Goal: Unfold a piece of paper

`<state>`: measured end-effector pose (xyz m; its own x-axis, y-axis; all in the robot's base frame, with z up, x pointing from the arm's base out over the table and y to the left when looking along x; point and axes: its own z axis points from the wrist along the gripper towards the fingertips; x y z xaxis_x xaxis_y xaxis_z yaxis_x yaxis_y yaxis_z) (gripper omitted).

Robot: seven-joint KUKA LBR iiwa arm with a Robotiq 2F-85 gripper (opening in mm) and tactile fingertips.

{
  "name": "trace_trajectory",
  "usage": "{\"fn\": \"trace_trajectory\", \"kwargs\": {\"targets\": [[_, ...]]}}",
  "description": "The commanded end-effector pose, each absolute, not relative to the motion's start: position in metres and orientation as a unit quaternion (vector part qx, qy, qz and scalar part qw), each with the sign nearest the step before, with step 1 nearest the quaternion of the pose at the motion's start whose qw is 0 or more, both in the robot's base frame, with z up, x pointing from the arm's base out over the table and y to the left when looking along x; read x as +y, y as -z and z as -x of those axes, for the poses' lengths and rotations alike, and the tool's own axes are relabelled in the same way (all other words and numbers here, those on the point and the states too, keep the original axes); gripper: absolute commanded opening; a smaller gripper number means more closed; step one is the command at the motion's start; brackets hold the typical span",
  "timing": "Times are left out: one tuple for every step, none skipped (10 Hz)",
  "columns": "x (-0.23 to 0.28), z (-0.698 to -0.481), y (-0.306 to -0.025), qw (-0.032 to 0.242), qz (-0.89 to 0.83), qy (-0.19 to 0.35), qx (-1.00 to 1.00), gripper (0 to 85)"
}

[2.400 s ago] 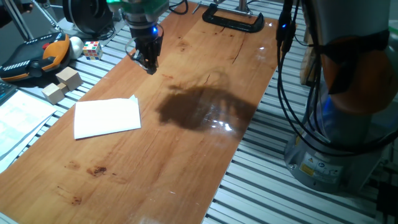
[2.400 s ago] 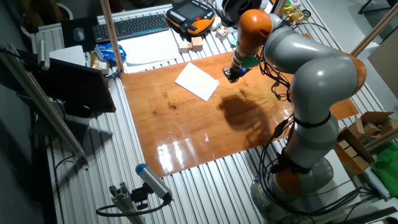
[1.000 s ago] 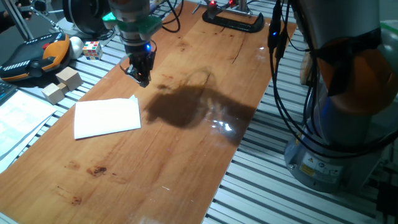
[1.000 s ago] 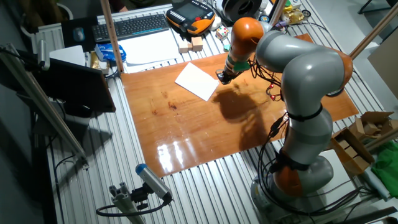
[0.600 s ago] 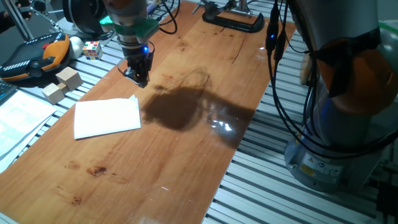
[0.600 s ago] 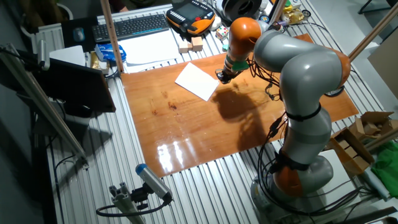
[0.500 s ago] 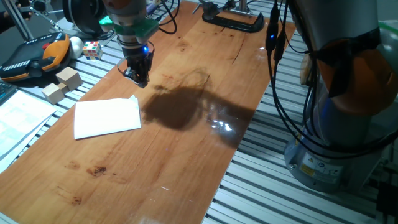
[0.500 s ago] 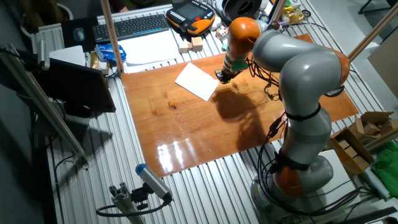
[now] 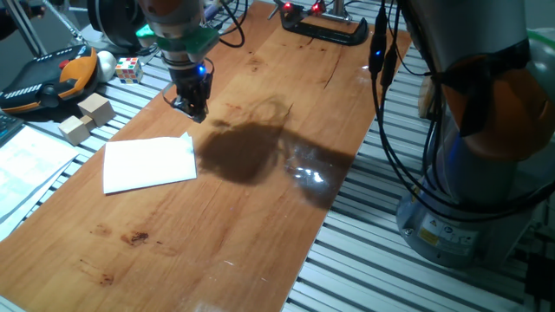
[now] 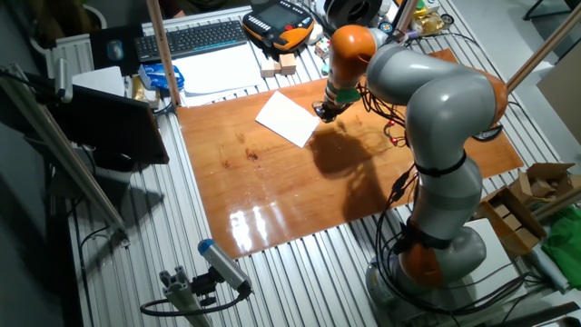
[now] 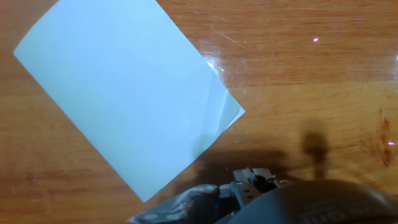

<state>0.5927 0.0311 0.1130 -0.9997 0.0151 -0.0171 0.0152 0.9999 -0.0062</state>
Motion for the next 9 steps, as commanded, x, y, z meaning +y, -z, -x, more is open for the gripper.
{"fn": "trace_trajectory", "kwargs": {"targets": [[0.031, -0.593, -0.113, 0.014, -0.01, 0.01, 1.0, 2.0], [0.031, -0.593, -0.113, 0.018, -0.009, 0.015, 1.0, 2.0], [0.031, -0.593, -0.113, 0.017, -0.007, 0.008, 1.0, 2.0], [0.031, -0.593, -0.113, 0.018, -0.001, 0.002, 1.0, 2.0], [0.031, -0.593, -0.113, 0.022, 0.004, 0.005, 1.0, 2.0], [0.031, -0.593, -0.113, 0.022, 0.006, 0.005, 1.0, 2.0], [0.031, -0.594, -0.112, 0.022, 0.007, 0.005, 1.0, 2.0], [0.031, -0.598, -0.109, 0.021, 0.01, 0.003, 1.0, 2.0], [0.031, -0.603, -0.105, 0.019, 0.011, 0.002, 1.0, 2.0]]}}
